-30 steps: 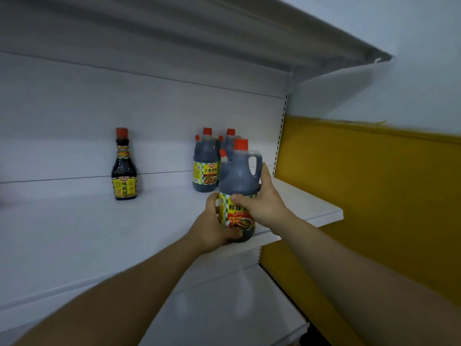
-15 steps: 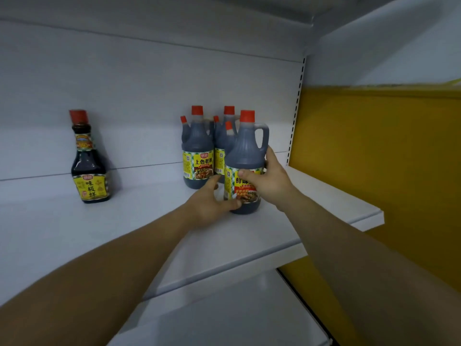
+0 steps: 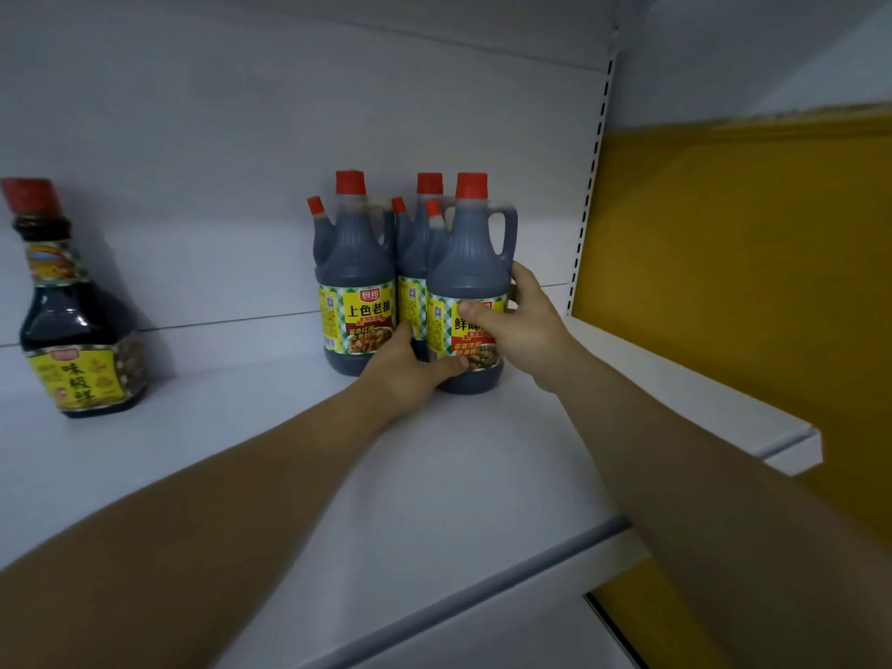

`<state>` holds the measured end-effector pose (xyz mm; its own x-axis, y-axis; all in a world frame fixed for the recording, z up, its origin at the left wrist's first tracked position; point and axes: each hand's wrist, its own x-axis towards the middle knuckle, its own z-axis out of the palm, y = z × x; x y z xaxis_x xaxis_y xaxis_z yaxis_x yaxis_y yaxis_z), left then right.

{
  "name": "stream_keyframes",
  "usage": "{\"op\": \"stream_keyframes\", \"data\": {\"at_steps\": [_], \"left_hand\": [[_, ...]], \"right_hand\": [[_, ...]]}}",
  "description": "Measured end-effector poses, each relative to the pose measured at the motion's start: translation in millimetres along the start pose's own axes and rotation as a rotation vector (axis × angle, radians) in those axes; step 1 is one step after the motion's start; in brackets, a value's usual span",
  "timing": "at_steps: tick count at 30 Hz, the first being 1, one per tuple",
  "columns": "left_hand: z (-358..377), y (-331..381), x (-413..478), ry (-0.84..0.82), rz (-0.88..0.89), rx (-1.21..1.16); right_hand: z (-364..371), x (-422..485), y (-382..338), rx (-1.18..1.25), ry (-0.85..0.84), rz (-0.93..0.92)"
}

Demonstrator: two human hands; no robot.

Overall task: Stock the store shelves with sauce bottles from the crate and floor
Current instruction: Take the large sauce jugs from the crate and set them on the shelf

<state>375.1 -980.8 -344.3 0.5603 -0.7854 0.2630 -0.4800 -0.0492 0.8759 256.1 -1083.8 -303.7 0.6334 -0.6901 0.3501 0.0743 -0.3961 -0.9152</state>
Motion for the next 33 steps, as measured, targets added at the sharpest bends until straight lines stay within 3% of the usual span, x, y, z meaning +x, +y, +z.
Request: {"op": "stream_keyframes", "data": {"at_steps": [8,14,23,33], "left_hand": [[-3,2,9,-0.066,-0.030,0.024],[6,-6,6,-0.065,-0.023,0.064],[10,-12,12,-0.095,0.003,0.143],[4,-2,0,-0.112,-0.015,0.268]], "right_hand": [[-12,22,-13,0.062,-0.090,0.106],[-3,62,-51,0.158,-0.056,0.064],[-1,74,-36,0.352,-0.148,0.090],[-13,16,-53,-0.043,0.010,0.034]]}}
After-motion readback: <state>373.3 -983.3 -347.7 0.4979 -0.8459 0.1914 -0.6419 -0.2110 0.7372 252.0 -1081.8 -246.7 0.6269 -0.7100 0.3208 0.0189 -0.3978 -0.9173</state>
